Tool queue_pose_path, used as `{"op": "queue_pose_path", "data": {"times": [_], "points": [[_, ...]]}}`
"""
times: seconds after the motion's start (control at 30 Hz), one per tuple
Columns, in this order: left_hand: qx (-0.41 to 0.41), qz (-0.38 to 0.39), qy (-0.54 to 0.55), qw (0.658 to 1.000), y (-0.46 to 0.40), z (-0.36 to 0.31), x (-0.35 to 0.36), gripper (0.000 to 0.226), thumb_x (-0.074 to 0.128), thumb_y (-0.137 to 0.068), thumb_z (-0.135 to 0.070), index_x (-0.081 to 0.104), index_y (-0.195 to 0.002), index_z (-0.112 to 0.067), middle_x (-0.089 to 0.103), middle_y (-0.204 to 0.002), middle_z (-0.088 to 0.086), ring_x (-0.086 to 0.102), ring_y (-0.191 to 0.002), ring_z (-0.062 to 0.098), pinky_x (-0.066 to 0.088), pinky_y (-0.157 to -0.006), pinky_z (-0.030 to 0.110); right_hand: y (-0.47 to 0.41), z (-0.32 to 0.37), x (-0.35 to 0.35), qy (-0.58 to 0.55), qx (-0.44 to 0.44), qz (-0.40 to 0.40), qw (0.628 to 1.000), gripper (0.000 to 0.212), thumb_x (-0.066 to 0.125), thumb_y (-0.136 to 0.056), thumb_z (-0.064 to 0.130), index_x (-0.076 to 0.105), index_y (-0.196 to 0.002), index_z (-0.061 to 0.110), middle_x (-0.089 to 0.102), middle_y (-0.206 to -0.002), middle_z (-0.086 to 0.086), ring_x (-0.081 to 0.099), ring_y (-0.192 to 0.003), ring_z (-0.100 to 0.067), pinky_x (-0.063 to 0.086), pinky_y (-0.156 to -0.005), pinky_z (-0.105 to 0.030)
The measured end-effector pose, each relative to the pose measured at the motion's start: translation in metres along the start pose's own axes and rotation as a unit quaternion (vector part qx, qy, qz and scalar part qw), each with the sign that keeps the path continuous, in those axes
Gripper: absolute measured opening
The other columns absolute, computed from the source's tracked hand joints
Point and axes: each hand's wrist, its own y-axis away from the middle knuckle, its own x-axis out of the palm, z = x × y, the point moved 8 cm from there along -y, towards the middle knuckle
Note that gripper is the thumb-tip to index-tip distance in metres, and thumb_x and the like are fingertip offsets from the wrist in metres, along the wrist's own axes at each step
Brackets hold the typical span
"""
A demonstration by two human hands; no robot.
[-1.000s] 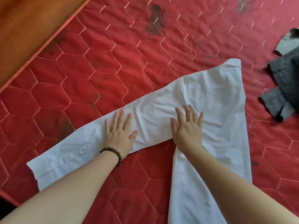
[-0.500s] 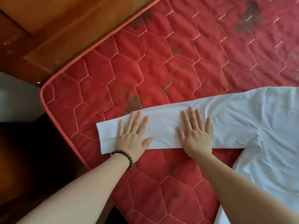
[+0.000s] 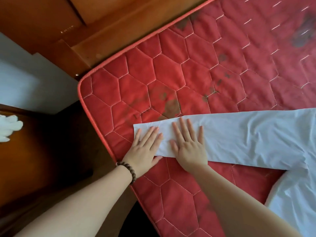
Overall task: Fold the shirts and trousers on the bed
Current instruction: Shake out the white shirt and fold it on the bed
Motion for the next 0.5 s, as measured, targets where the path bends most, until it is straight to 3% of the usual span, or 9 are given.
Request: {"op": "queue_pose_path", "data": {"times": [0.07,0.17,0.23,0.33,0.4,0.47,0.5], "points": [[0.011,-0.019,-0.01,1.0,-0.001,0.001,-0.001,0.059,0.031,-0.087,-0.03,0.029,-0.142,-0.007,0.04,-0.148,0.015,0.027,-0.142,0.027,0.021,-0.114,0.056,0.0,0.001,0.0,0.004,0.005,0.001,1.0,0.062,0.023,-0.096,0.048,0.013,-0.152,0.023,0.006,-0.161,0.0,0.001,-0.149,-0.02,0.002,-0.115,-0.056],[0.013,-0.046,-0.005,0.999,-0.001,0.002,-0.008,0.059,0.025,-0.082,-0.007,0.044,-0.138,-0.006,0.047,-0.144,0.014,0.04,-0.136,0.028,0.03,-0.109,0.056,0.0,0.001,-0.001,0.0,0.011,0.025,1.0,0.063,0.018,-0.096,0.05,0.006,-0.152,0.025,0.002,-0.161,0.0,-0.005,-0.148,-0.018,0.0,-0.116,-0.056],[0.011,-0.067,0.002,0.998,-0.002,0.007,-0.015,0.057,0.026,-0.083,-0.003,0.054,-0.132,-0.007,0.052,-0.139,0.011,0.046,-0.132,0.025,0.036,-0.109,0.05,-0.001,0.003,-0.005,-0.01,0.012,0.055,0.998,0.068,0.007,-0.093,0.06,-0.004,-0.151,0.027,-0.01,-0.161,0.001,-0.018,-0.146,-0.017,-0.007,-0.116,-0.056],[0.008,-0.12,0.024,0.992,-0.007,0.013,-0.037,0.046,0.035,-0.084,-0.008,0.065,-0.119,-0.008,0.062,-0.128,0.008,0.054,-0.125,0.026,0.033,-0.106,0.042,0.0,0.016,-0.02,-0.089,-0.012,0.093,0.992,0.093,0.001,-0.077,0.083,-0.006,-0.152,0.027,-0.021,-0.157,0.003,-0.026,-0.143,-0.013,-0.018,-0.112,-0.053],[-0.003,-0.153,0.037,0.988,-0.015,0.014,-0.061,0.04,0.038,-0.086,-0.01,0.068,-0.112,-0.009,0.064,-0.124,0.007,0.053,-0.126,0.028,0.032,-0.107,0.042,0.0,0.035,-0.034,-0.163,-0.06,0.101,0.98,0.1,0.025,-0.078,0.082,0.0,-0.153,0.022,-0.008,-0.159,0.004,-0.014,-0.147,-0.01,-0.012,-0.115,-0.051],[-0.013,-0.188,0.049,0.981,-0.029,0.009,-0.089,0.038,0.038,-0.087,-0.008,0.069,-0.108,-0.01,0.065,-0.122,0.007,0.051,-0.127,0.028,0.031,-0.109,0.044,-0.003,0.044,-0.054,-0.2,-0.074,0.047,0.976,0.08,0.052,-0.091,0.049,0.013,-0.153,0.015,0.024,-0.157,-0.002,0.027,-0.144,-0.018,0.015,-0.118,-0.051],[-0.015,-0.202,0.059,0.977,-0.037,0.005,-0.102,0.038,0.038,-0.087,-0.006,0.069,-0.108,-0.01,0.064,-0.124,0.007,0.05,-0.128,0.028,0.032,-0.109,0.046,-0.007,0.041,-0.069,-0.207,-0.056,-0.011,0.977,0.067,0.054,-0.092,0.028,0.025,-0.15,0.012,0.047,-0.145,-0.007,0.051,-0.127,-0.025,0.034,-0.109,-0.049]]}}
